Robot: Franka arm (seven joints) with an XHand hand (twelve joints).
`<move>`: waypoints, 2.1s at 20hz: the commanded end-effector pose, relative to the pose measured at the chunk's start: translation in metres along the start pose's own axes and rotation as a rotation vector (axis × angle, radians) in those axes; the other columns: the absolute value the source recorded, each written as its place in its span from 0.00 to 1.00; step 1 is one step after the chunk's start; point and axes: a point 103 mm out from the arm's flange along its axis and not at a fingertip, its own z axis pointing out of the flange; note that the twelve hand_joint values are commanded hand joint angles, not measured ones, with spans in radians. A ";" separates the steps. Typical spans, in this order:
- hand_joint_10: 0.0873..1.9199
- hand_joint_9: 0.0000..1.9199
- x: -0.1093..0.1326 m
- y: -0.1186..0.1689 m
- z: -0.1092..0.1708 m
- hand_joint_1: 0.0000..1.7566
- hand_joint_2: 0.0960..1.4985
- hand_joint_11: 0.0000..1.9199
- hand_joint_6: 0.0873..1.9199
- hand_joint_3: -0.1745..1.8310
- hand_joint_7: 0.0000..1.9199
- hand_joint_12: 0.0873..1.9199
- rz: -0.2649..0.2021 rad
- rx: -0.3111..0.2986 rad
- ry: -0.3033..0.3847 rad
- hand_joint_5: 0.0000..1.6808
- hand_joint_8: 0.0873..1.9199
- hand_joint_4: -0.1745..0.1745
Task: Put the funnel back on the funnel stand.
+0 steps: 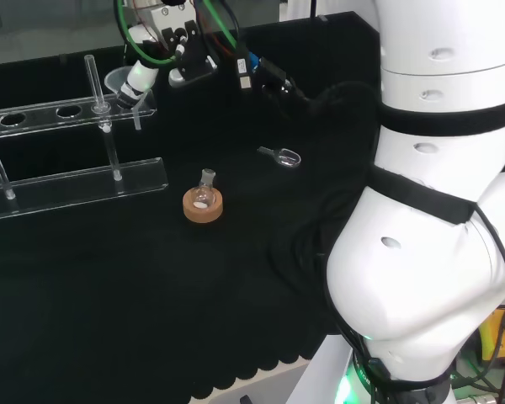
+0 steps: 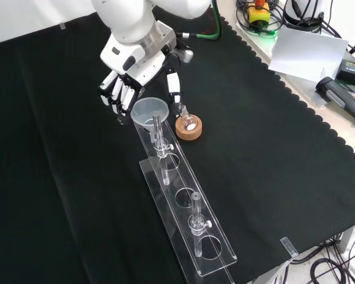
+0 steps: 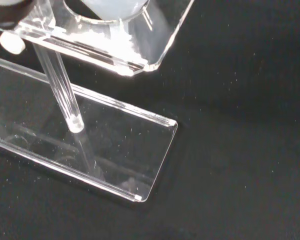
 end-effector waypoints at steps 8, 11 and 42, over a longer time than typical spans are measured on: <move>0.38 0.11 -0.001 -0.002 -0.008 0.27 0.40 0.00 0.00 0.11 0.27 0.43 -0.003 0.042 -0.015 0.17 0.02 0.51; 0.41 0.06 -0.002 -0.007 -0.013 0.26 0.40 0.00 0.00 0.11 0.23 0.39 -0.005 0.037 -0.004 0.10 0.05 0.48; 0.44 0.00 -0.017 -0.084 -0.051 0.25 0.41 0.00 0.00 0.09 0.08 0.39 0.080 -0.061 0.055 0.05 0.27 0.50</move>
